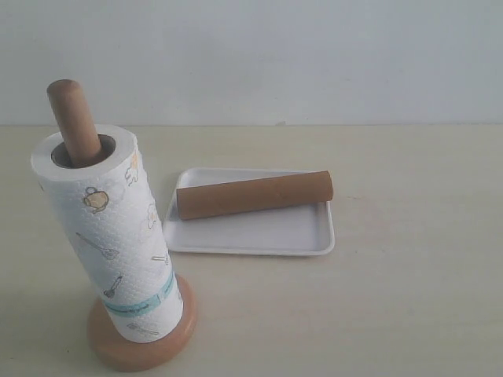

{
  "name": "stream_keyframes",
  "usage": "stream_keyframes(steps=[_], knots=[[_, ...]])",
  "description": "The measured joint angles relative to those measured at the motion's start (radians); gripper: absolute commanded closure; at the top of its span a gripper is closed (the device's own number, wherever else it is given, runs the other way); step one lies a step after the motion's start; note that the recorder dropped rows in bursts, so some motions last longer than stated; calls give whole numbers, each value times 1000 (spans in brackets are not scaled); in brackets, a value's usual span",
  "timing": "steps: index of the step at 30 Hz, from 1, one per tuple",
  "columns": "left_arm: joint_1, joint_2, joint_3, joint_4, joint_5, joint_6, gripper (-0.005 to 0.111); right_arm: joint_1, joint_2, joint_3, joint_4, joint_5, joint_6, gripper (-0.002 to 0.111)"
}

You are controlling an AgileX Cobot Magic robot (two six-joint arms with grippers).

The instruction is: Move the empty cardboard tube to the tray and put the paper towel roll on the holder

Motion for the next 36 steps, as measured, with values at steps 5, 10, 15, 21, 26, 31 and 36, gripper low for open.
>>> stream_keyframes(steps=[5,10,15,21,26,31,36], knots=[[0,0,0,0,0,0,103,0,-27,0,0,92,0,106],[0,0,0,0,0,0,103,0,-29,0,0,168,0,106],[0,0,0,0,0,0,103,-1,-31,0,0,199,0,106],[0,0,0,0,0,0,103,-38,-31,0,0,203,0,106],[0,0,0,0,0,0,103,-63,-31,0,0,203,0,106],[0,0,0,0,0,0,103,-65,-31,0,0,203,0,106],[0,0,0,0,0,0,103,-65,-31,0,0,203,-7,106]])
